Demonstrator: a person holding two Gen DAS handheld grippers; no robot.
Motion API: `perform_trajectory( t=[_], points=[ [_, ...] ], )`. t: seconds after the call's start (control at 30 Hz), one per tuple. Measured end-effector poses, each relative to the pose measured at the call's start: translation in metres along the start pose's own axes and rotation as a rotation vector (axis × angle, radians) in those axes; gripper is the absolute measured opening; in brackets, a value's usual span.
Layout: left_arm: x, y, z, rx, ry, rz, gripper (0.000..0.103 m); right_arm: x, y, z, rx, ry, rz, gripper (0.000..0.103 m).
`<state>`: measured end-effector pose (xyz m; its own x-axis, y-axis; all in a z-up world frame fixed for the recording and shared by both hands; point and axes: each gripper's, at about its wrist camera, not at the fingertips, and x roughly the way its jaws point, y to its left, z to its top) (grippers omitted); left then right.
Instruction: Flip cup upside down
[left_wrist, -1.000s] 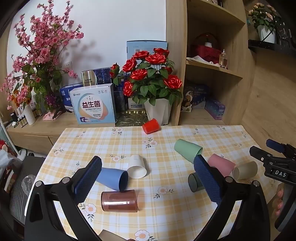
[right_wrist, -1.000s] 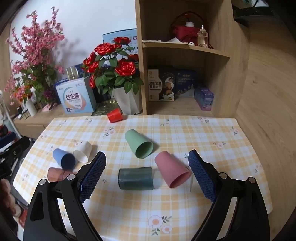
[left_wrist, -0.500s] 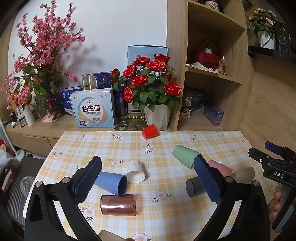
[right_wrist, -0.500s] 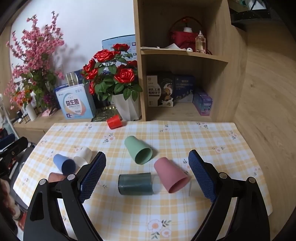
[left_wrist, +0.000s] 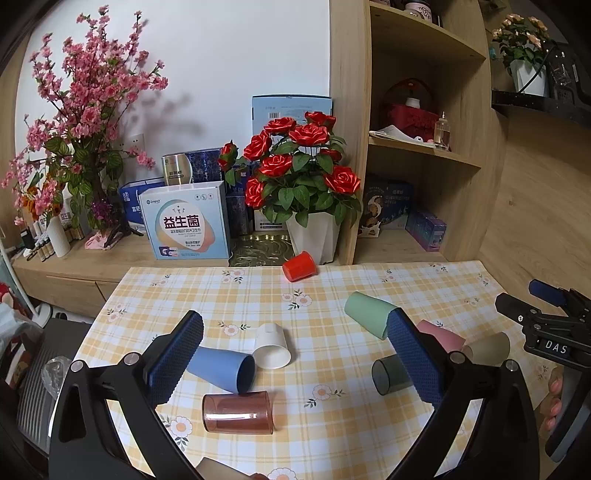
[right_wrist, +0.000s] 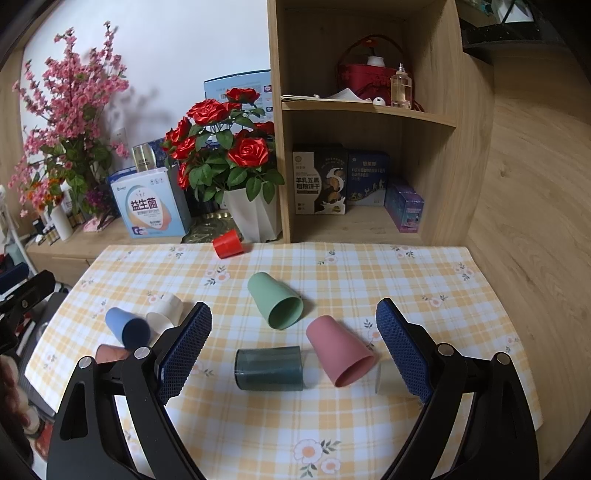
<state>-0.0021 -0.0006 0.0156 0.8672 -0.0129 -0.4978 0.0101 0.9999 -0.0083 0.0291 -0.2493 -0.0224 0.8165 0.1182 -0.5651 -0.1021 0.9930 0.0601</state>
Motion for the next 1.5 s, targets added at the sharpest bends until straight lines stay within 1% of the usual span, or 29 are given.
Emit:
perform_trajectory(
  t=[0.7, 0.93, 1.17, 1.5],
  points=[
    [-0.0036, -0.0024, 0.0028, 0.013, -0.018, -0.007, 0.097, -0.0003, 0.0003, 0.0027, 0.0, 0.0, 0.0, 0.088],
    [-0.0048, -0.0027, 0.0045, 0.01, -0.017, -0.02, 0.097, -0.0008, -0.0004, 0.0028, 0.0, 0.0, 0.002, 0.088],
    [-0.0061, -0.0021, 0.0039, -0.003, -0.025, -0.063, 0.097, -0.0006, 0.0, 0.0021, 0.0, 0.001, 0.002, 0.088],
    [-0.004, 0.0005, 0.0042, -0.014, -0.023, -0.066, 0.097, -0.0006, 0.0001, 0.0031, 0.001, 0.004, 0.001, 0.088]
  ],
)
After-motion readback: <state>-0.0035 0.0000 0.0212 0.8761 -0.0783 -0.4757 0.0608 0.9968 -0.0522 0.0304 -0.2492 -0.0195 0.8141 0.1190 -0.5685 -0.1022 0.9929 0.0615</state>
